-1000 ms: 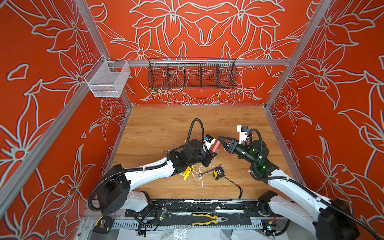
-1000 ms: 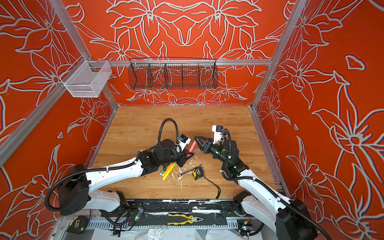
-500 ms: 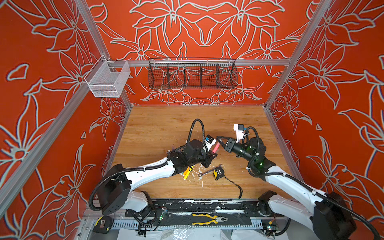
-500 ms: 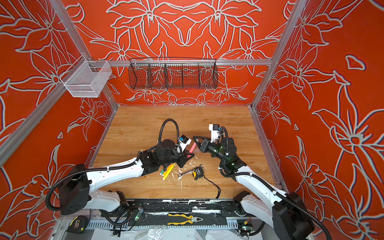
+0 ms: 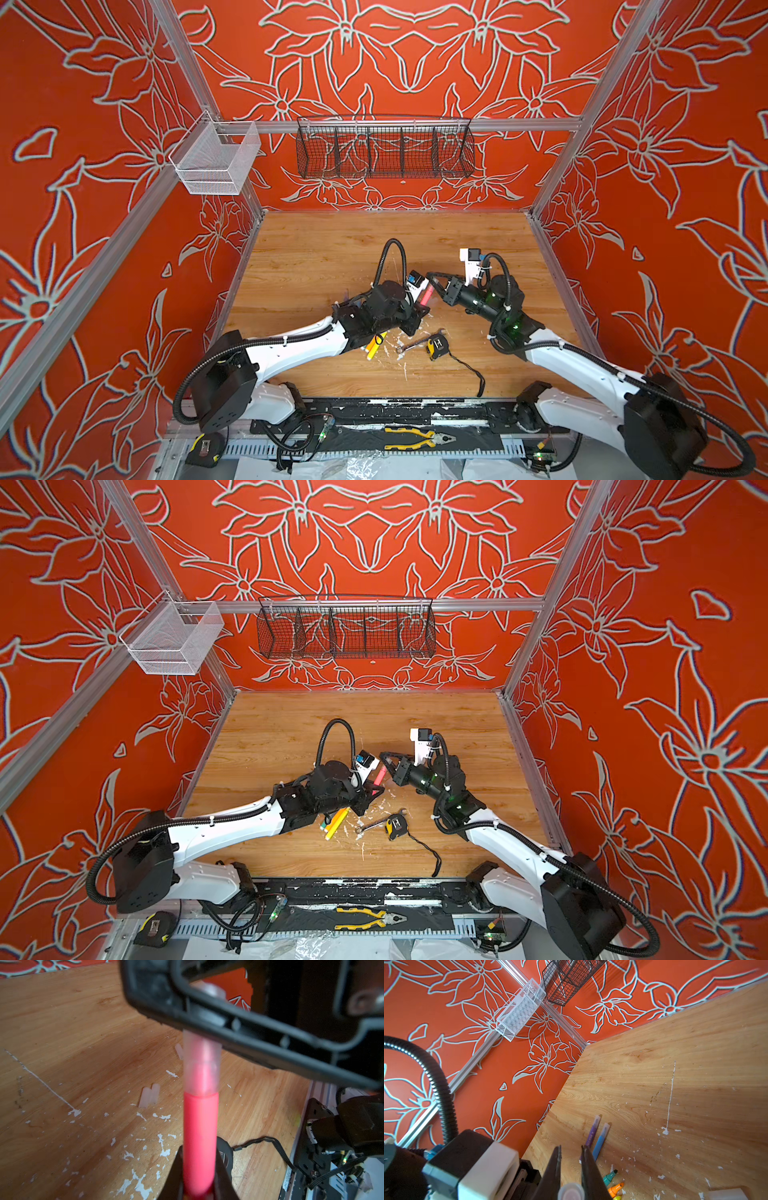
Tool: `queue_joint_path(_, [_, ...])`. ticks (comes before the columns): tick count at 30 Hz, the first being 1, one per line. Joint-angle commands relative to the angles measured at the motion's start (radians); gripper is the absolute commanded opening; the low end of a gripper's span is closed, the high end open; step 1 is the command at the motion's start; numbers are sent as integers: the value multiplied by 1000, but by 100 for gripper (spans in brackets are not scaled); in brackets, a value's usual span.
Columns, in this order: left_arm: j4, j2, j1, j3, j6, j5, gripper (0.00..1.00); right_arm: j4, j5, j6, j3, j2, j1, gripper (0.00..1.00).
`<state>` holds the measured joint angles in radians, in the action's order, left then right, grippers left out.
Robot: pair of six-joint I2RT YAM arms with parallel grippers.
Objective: Insert the pens into the pen caps
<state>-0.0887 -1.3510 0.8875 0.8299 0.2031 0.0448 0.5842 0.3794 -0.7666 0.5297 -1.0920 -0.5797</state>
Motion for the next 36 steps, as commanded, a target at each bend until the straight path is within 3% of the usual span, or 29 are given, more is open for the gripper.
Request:
queue_joint_path(1, [-49,43,-1,-6,8,-82,0,27,86,43,35,-29,-72,0])
queue_joint_path(9, [-73,144,-1,-67,2,-195,0,58,86,50,58,-134,-138,0])
queue_joint_path(21, [-42,194,-1,-54,-15,-258,0,93,69,62,92,-254,-241,0])
queue_joint_path(26, [38,196,-5,64,-15,-352,0,88,68,67,95,-245,-243,0])
queue_joint_path(36, [40,109,-10,295,-129,-310,0,78,56,79,83,-191,-243,0])
